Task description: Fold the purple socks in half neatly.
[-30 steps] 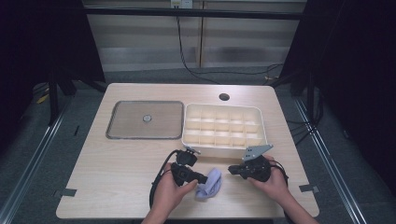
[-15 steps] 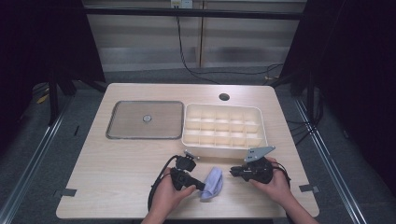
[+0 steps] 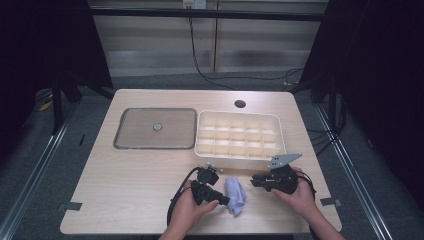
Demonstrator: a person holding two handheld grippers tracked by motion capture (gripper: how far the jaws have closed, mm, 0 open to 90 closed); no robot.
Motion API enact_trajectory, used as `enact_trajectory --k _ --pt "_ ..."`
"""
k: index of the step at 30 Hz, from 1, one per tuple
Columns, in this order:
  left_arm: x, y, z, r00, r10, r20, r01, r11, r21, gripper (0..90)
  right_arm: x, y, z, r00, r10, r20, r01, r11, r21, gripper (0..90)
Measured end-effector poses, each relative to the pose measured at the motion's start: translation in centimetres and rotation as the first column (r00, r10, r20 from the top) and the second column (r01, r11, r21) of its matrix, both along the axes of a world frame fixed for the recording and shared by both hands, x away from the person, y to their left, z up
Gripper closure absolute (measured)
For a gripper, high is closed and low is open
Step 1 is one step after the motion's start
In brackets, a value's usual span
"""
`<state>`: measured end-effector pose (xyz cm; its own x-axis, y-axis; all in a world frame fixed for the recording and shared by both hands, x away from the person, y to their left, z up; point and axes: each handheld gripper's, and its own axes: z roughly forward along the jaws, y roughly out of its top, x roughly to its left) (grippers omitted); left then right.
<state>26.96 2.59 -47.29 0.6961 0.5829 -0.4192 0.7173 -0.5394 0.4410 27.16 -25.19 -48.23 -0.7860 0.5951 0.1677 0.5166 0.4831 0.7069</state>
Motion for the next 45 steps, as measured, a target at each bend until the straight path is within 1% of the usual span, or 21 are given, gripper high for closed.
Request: enact_trajectory --k 4,6,8,10,11,14,16,21,24,26,30,31,33,35,37,38,39,40,42,43,45 --pt "0.3 1.7 0.1 0.9983 0.012 0.057 -0.013 0.9998 0.017 56.7 0.2 0.1 0.3 0.9985 -0.022 -0.051 0.021 1.0 -0.005 71.7" --pt "0.6 2.4 0.0 0.9942 0.011 0.107 -0.014 0.9994 0.03 52.8 0.3 0.2 0.4 0.9963 -0.036 -0.078 0.036 0.999 -0.004 70.8" --pt "0.8 3.1 -0.2 0.9887 0.016 0.149 -0.022 0.9989 0.04 49.2 0.3 0.3 0.7 0.9912 -0.066 -0.115 0.067 0.998 0.008 67.3" --pt "1.1 3.7 -0.3 0.9845 0.025 0.174 -0.033 0.9983 0.048 46.4 0.5 0.4 1.0 0.9828 -0.091 -0.161 0.095 0.995 0.022 64.4" --pt "1.1 3.9 -0.4 0.9811 0.028 0.192 -0.039 0.9978 0.054 45.8 0.5 0.5 1.1 0.9814 -0.094 -0.167 0.099 0.995 0.023 63.2" --pt "1.3 4.6 -0.6 0.9694 0.028 0.244 -0.047 0.9961 0.074 44.3 0.5 0.9 1.5 0.9697 -0.114 -0.216 0.123 0.992 0.028 58.7" --pt "1.5 4.8 -0.8 0.9674 0.025 0.252 -0.042 0.997 0.064 42.6 0.6 1.3 1.7 0.9614 -0.119 -0.248 0.128 0.991 0.022 56.5" --pt "1.5 5.5 -0.8 0.9485 0.016 0.316 -0.034 0.998 0.053 38.8 0.6 2.2 1.9 0.9518 -0.122 -0.281 0.123 0.992 -0.011 51.6" --pt "1.7 6.1 -1.1 0.9414 0.027 0.336 -0.044 0.9981 0.043 35.8 0.7 2.4 1.9 0.9447 -0.121 -0.305 0.119 0.993 -0.027 48.2" --pt "1.8 6.3 -1.2 0.9405 0.031 0.338 -0.051 0.9975 0.049 34.5 0.7 2.4 2.0 0.9421 -0.126 -0.311 0.122 0.992 -0.032 46.5" --pt "2.0 6.6 -1.4 0.9261 0.031 0.376 -0.052 0.9976 0.046 32.2 0.9 2.6 2.0 0.9346 -0.126 -0.333 0.121 0.992 -0.034 44.0" --pt "2.0 6.6 -1.5 0.9248 0.035 0.379 -0.052 0.998 0.035 31.9 0.9 2.7 1.9 0.931 -0.13 -0.341 0.126 0.991 -0.036 43.5" --pt "1.9 6.6 -1.5 0.9193 0.02 0.393 -0.041 0.9981 0.045 31.2 1.0 2.7 1.7 0.9259 -0.128 -0.355 0.123 0.992 -0.038 42.4" --pt "1.9 6.6 -1.7 0.9137 0.019 0.406 -0.036 0.9987 0.036 30.7 1.0 2.7 1.6 0.9225 -0.124 -0.365 0.115 0.992 -0.046 41.6" --pt "2.0 6.7 -1.8 0.9117 0.014 0.411 -0.033 0.9986 0.04 30.2 1.0 2.8 1.5 0.9196 -0.122 -0.373 0.114 0.993 -0.044 40.7" --pt "2.0 6.7 -1.9 0.9102 0.014 0.414 -0.035 0.9985 0.043 30.0 0.9 2.8 1.5 0.9153 -0.123 -0.384 0.112 0.992 -0.05 40.0" --pt "2.0 6.7 -1.9 0.912 0.019 0.41 -0.038 0.9985 0.038 29.8 0.9 2.8 1.4 0.9141 -0.121 -0.387 0.111 0.993 -0.048 39.7" --pt "2.0 6.7 -2.0 0.9074 0.019 0.42 -0.04 0.9984 0.04 29.6 0.9 2.9 1.3 0.9142 -0.12 -0.387 0.111 0.993 -0.046 39.5" --pt "1.9 6.8 -2.2 0.9083 0.023 0.418 -0.04 0.9986 0.034 29.3 0.9 2.9 1.2 0.9091 -0.116 -0.4 0.108 0.993 -0.044 38.7" --pt "1.9 6.8 -2.2 0.9088 0.018 0.417 -0.04 0.9982 0.045 29.0 0.9 3.0 1.3 0.9042 -0.116 -0.411 0.105 0.993 -0.05 38.4" --pt "1.9 6.9 -2.3 0.9058 0.017 0.423 -0.04 0.9981 0.046 28.8 0.9 3.2 1.2 0.9059 -0.114 -0.408 0.099 0.993 -0.056 38.0"
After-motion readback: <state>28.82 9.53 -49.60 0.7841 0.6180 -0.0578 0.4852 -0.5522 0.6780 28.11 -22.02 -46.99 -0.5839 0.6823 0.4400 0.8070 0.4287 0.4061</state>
